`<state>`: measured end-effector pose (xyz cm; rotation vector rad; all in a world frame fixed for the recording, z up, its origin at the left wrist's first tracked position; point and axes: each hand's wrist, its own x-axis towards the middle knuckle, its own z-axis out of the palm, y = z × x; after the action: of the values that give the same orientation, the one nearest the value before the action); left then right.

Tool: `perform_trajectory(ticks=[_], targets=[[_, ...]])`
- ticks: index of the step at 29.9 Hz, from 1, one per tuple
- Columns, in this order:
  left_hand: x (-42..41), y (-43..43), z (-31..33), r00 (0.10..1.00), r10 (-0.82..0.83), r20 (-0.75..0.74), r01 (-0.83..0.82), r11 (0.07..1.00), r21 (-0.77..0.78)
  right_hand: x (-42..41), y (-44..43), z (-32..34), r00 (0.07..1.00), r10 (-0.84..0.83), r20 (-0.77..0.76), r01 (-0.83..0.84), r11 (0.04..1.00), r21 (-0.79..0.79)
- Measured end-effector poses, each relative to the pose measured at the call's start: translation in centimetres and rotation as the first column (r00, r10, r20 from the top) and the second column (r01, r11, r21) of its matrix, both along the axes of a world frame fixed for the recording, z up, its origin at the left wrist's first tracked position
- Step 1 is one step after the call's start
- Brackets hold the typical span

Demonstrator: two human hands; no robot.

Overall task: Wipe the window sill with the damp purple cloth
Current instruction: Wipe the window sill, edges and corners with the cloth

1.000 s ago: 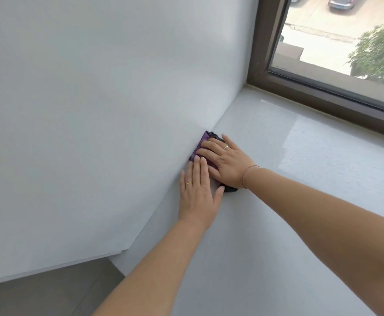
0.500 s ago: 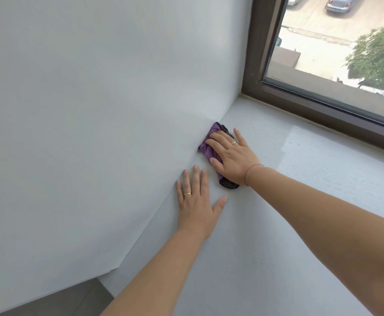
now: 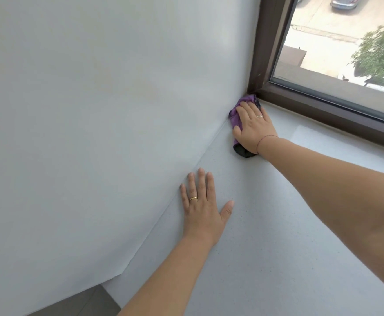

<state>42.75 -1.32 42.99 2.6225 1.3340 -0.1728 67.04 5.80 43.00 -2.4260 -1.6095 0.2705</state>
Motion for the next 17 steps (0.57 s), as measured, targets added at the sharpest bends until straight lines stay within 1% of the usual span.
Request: perform_trajectory(ticks=[4,10,14,17], targets=[[-0.1,-0.1,-0.1,1.0,-0.005,-0.013,0.006,1.0,0.017,1.1,1.0,0.7,0.999,-0.053,-0.013,0.053,0.999,-0.009],[-0.2,0.0,-0.3,1.0,-0.005,-0.024,0.005,1.0,0.017,0.7,0.2,0.9,0.996,-0.082,-0.03,0.081,0.996,-0.049],[-0.1,0.1,-0.3,1.0,0.013,-0.013,-0.013,1.0,-0.015,0.4,-2.7,0.3,0.983,-0.182,-0.002,0.182,0.982,-0.047],[-0.4,0.3,-0.1,1.0,0.012,0.012,-0.011,0.998,-0.063,0.2,-4.8,0.2,0.969,-0.247,0.002,0.246,0.966,-0.082]])
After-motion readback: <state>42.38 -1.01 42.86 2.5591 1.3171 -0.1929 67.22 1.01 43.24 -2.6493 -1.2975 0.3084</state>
